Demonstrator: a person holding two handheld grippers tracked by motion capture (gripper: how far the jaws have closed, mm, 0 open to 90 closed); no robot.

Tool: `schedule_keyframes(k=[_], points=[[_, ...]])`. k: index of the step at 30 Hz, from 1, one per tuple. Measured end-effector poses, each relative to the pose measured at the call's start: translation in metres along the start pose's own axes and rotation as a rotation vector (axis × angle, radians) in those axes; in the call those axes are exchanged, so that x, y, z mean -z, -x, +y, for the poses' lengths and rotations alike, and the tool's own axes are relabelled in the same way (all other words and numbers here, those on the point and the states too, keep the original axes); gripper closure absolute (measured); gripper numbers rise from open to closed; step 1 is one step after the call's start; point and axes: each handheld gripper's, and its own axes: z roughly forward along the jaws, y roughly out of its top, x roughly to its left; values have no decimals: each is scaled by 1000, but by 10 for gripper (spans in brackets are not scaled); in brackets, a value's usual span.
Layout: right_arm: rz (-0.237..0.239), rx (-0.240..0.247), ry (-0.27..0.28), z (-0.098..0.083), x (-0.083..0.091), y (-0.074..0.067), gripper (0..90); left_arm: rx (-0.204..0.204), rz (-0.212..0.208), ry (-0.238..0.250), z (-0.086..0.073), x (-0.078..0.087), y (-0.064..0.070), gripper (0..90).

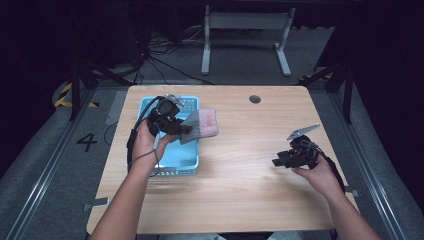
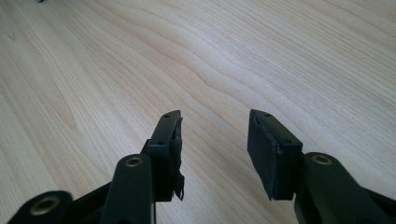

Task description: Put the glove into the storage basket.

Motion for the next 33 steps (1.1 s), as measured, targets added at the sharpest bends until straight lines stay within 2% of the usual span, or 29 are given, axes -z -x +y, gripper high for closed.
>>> schedule_keyframes(k=[5, 12, 17, 19, 22, 28, 33], points=[[4, 7, -7, 2, -3, -2, 550, 45, 22, -5, -8, 3, -17, 656], [2, 19, -4, 2, -4, -3, 547, 54, 52, -16, -16, 6, -35, 655], [-1, 2, -13, -1, -5, -2, 545, 61, 72, -18, -21, 9, -46, 654], [-3, 1, -15, -3, -5, -2, 545, 52, 74, -30, -23, 7, -48, 653], [-3, -3, -12, -3, -4, -3, 543, 26, 96, -88, -25, 1, -50, 652], [-7, -5, -16, -6, -4, -4, 541, 32, 106, -109, -27, -6, -56, 651], [-6, 1, -6, -8, -2, -4, 539, 40, 106, -165, -27, -20, -62, 648]])
